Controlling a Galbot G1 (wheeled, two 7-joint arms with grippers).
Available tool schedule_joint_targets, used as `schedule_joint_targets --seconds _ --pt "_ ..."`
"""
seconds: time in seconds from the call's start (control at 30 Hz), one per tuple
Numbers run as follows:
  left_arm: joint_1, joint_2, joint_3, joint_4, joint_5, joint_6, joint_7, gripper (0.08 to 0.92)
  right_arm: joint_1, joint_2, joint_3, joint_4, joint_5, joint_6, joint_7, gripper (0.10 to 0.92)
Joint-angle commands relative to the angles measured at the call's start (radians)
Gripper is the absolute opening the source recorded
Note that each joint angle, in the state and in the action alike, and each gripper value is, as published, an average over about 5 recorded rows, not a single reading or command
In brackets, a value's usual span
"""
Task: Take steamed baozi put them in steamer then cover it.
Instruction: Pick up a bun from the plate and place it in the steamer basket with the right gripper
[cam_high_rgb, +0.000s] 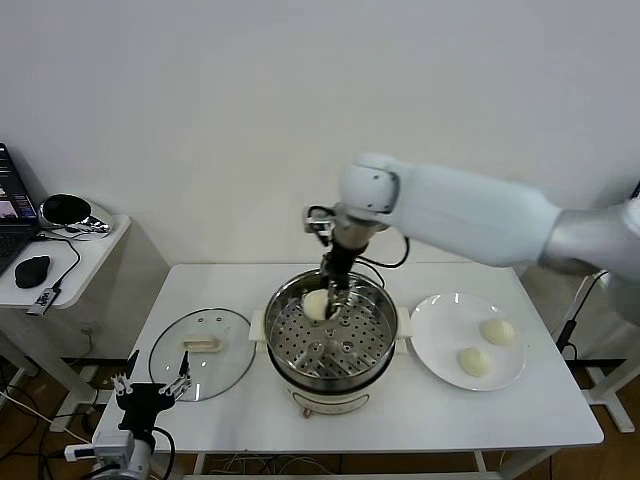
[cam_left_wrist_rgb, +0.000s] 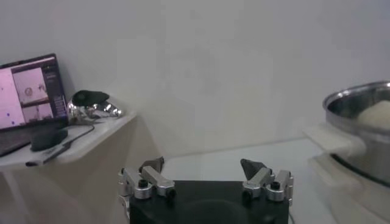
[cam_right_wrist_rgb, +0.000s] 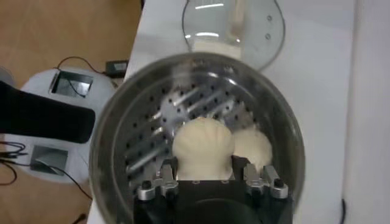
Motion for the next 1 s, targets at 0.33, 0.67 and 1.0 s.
schedule_joint_targets --seconds 0.33,0.67,1.0 --pt "-0.003 -0.003 0.003 -0.010 -0.009 0.004 -0.001 0.823 -0.111 0.171 -0.033 -0.150 -0.071 -0.021 0.039 0.560" --pt "-0.009 -0.005 0.008 -0.003 -0.012 0.007 -0.001 0.823 -0.127 0.190 -0.016 -0.202 -0.094 -0.023 0.056 0.560" --pt "-0.011 -0.009 0.014 0.003 -0.010 0.009 0.000 0.823 -0.101 0.113 -0.003 -0.129 -0.095 -0.023 0.048 0.745"
